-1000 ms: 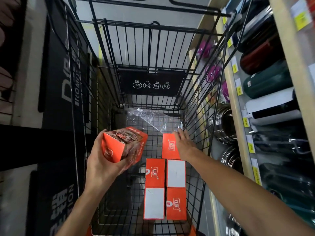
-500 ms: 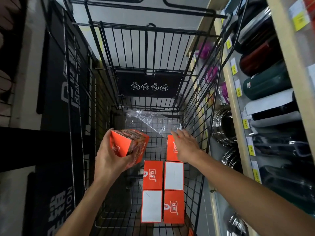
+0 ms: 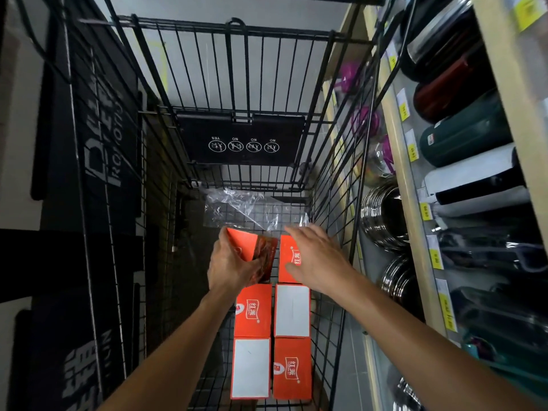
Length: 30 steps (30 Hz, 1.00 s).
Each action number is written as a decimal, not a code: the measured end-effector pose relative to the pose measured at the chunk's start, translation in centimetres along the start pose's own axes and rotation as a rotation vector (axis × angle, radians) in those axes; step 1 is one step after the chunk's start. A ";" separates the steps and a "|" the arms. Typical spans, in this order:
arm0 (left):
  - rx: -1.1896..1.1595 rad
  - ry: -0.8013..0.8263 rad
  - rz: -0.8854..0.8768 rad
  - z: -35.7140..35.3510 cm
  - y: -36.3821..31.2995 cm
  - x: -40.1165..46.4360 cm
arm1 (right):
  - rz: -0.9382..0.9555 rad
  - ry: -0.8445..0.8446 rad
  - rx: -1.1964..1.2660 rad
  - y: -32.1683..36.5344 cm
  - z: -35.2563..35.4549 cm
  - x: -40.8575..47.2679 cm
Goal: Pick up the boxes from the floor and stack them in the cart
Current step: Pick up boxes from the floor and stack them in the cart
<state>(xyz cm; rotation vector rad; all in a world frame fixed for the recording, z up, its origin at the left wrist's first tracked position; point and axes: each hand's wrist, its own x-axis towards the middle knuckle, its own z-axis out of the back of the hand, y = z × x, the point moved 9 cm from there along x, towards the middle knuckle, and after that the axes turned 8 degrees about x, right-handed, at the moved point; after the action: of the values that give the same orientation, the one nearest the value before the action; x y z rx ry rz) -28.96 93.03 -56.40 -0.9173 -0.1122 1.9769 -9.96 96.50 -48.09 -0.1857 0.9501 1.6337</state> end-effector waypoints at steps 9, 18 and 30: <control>0.080 0.306 -0.044 -5.8 -0.6 0.8 | 0.038 -0.055 -0.002 -0.3 -0.4 0.1; 0.228 0.416 -0.209 -2.1 -1.2 -0.2 | 0.036 -0.105 0.060 1.1 1.2 -0.5; 0.464 0.072 -0.713 20.6 -10.0 -8.4 | 0.113 -0.330 0.025 7.7 11.7 -9.5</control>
<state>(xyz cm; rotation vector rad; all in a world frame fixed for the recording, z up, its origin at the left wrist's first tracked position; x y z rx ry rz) -32.58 97.83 -32.80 -0.5351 0.0569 1.2289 -9.60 97.16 -31.19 0.1536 0.7371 1.6904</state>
